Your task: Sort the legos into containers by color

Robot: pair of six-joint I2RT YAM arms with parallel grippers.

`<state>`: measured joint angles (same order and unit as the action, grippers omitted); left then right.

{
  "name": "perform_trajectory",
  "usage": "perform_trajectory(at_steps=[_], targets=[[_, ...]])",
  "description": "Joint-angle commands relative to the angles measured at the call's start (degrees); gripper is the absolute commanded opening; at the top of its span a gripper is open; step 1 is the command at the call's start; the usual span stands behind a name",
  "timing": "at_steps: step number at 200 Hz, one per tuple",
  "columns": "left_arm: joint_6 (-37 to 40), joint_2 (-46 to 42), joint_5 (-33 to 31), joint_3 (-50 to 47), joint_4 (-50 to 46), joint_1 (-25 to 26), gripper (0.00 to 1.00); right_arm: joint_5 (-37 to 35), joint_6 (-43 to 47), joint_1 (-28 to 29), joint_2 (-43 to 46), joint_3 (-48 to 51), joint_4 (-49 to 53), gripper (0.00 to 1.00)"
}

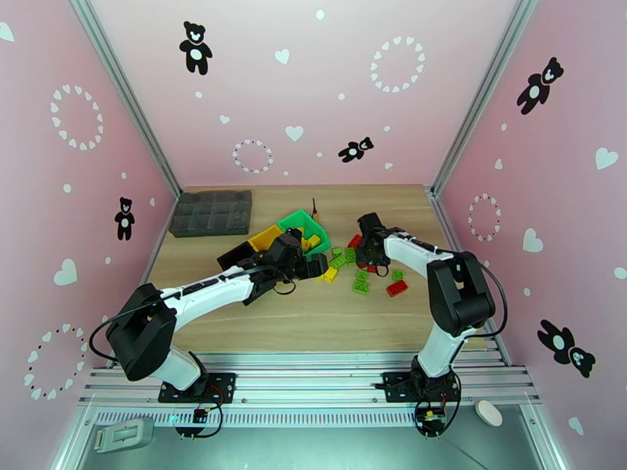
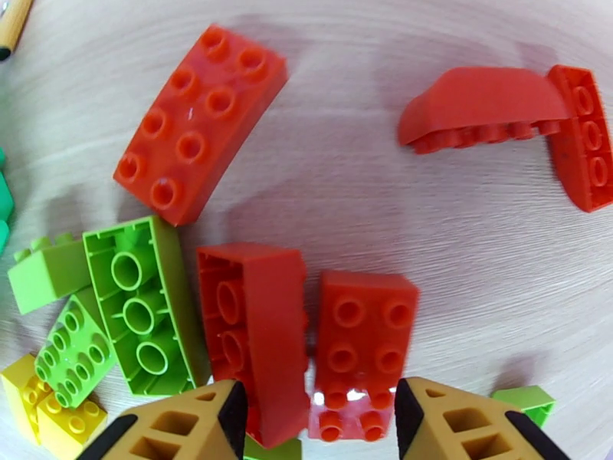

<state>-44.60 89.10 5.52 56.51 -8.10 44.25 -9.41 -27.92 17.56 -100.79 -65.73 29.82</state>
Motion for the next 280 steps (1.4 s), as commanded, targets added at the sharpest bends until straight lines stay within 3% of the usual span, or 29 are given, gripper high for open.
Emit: perform_trajectory(at_steps=[1, 42, 101, 221, 253, 280], targets=[[0.12, 0.22, 0.04, 0.28, 1.58, 0.31, 0.98, 1.38, 0.12, -1.03, 3.18, 0.75, -0.02, 0.58], [0.01, -0.44, -0.30, -0.35, 1.52, 0.31, 0.98, 2.66, 0.50, -2.05, 1.55, -0.99, 0.27, 0.62], [-0.14, -0.98, -0.65, -1.23, 1.42, 0.31, 0.98, 9.09, -1.32, -6.88, 0.14, 0.74, -3.35, 0.58], [-0.43, -0.99, -0.77, -1.84, 1.83, 0.31, 0.98, 11.42, -1.65, -6.88, -6.74, 0.11, -4.52, 0.59], [-0.42, -1.34, -1.06, -1.93, 1.91, 0.31, 0.98, 10.77, -1.41, -6.93, -6.68, 0.43, -4.35, 0.50], [0.52, -3.46, -2.75, -1.93, 0.44, 0.31, 0.98, 9.57, -1.43, -6.86, -4.59, 1.51, -4.08, 0.36]])
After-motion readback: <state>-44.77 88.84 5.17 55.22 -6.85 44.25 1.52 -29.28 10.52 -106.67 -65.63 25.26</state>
